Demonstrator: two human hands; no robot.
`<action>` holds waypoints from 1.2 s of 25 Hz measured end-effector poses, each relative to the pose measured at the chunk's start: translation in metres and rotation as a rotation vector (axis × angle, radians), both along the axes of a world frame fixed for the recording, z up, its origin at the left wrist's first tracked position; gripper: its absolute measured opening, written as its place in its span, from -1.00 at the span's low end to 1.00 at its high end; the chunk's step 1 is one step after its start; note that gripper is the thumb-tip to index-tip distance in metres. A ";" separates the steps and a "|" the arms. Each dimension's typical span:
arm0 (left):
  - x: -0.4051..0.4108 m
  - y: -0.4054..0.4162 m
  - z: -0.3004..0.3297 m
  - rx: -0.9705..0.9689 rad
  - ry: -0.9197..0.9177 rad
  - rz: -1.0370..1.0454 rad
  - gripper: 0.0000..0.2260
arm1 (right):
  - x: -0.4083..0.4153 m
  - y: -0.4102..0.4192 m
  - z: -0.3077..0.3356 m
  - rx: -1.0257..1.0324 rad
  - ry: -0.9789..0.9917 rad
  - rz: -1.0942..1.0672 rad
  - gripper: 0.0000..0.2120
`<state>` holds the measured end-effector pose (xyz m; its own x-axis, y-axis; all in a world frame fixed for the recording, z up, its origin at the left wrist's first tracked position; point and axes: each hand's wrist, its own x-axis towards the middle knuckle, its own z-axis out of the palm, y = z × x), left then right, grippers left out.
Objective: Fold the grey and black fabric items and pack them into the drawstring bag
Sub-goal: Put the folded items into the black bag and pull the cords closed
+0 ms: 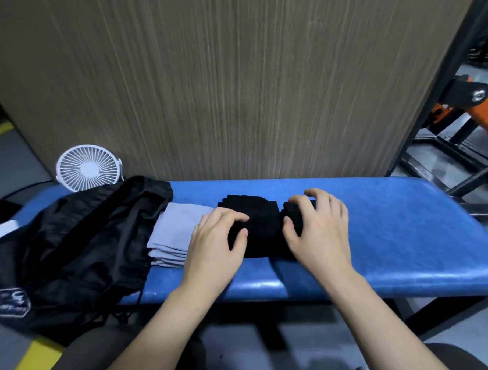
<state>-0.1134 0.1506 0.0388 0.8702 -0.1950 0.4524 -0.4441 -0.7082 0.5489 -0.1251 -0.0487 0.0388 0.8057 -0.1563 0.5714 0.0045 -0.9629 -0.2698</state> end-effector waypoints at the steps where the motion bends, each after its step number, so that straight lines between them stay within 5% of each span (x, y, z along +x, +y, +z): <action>1: -0.001 0.007 -0.001 -0.018 0.003 0.020 -0.78 | 0.001 0.008 0.000 -0.005 -0.003 0.052 -0.71; 13: -0.007 0.097 -0.014 -0.031 0.019 0.244 -0.80 | 0.046 0.121 0.009 -0.154 0.225 0.435 -0.54; 20: -0.002 0.114 -0.029 0.081 0.155 0.229 -0.59 | 0.085 0.201 0.006 -0.117 0.527 0.423 -0.68; 27: -0.011 0.109 -0.043 -0.192 0.225 0.297 -0.43 | 0.094 0.209 -0.013 -0.003 0.762 0.329 -0.38; 30: -0.025 0.097 -0.055 -0.445 0.278 0.361 -0.54 | 0.092 0.206 -0.010 0.007 0.799 0.323 -0.39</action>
<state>-0.1380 0.2472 -0.0165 0.9425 0.2873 0.1706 -0.0186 -0.4646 0.8853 -0.0326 0.1573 0.0288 0.9712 0.1486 -0.1860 0.0844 -0.9455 -0.3146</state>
